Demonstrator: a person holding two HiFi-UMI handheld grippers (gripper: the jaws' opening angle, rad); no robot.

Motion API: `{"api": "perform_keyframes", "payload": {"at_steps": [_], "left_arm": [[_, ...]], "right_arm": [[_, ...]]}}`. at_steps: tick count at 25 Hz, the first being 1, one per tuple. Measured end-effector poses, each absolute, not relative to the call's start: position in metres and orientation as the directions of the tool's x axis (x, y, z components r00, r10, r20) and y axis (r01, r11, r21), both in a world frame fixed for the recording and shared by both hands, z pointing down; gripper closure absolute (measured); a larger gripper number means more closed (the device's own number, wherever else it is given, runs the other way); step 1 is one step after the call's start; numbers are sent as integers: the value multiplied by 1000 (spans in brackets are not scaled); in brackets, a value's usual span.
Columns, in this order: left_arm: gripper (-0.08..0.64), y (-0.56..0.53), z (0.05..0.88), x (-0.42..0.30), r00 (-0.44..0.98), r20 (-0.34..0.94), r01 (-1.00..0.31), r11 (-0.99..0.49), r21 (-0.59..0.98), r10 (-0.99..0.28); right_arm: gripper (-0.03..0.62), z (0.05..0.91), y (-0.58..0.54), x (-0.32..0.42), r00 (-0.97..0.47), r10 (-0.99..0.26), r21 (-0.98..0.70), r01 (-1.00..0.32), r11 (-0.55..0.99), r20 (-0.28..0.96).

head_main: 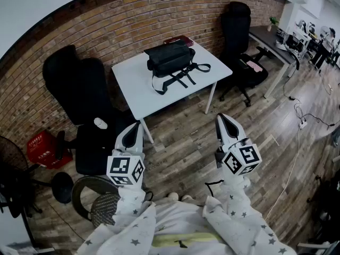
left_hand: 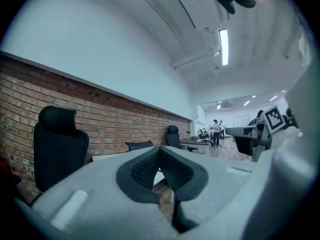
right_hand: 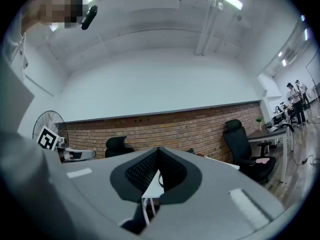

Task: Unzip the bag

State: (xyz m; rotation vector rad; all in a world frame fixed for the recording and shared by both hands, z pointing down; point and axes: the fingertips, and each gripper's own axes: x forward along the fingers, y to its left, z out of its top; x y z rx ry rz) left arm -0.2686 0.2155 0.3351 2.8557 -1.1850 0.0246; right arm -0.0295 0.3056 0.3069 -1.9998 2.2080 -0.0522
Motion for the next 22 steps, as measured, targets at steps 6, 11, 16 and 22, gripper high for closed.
{"api": "perform_keyframes", "payload": {"at_steps": [6, 11, 16, 22], "left_arm": [[560, 220, 336, -263, 700, 38, -714, -699, 40, -713], [560, 228, 336, -257, 693, 42, -721, -692, 36, -720], [560, 243, 343, -252, 680, 61, -733, -679, 37, -731], [560, 246, 354, -248, 661, 76, -751, -658, 56, -747]], "right_arm": [[594, 309, 309, -25, -98, -990, -150, -982, 112, -97], [592, 310, 314, -18, -108, -989, -160, -979, 123, -104], [592, 318, 320, -11, -121, -988, -184, -973, 138, -100], [592, 328, 312, -9, -150, -984, -207, -964, 167, -94]]}}
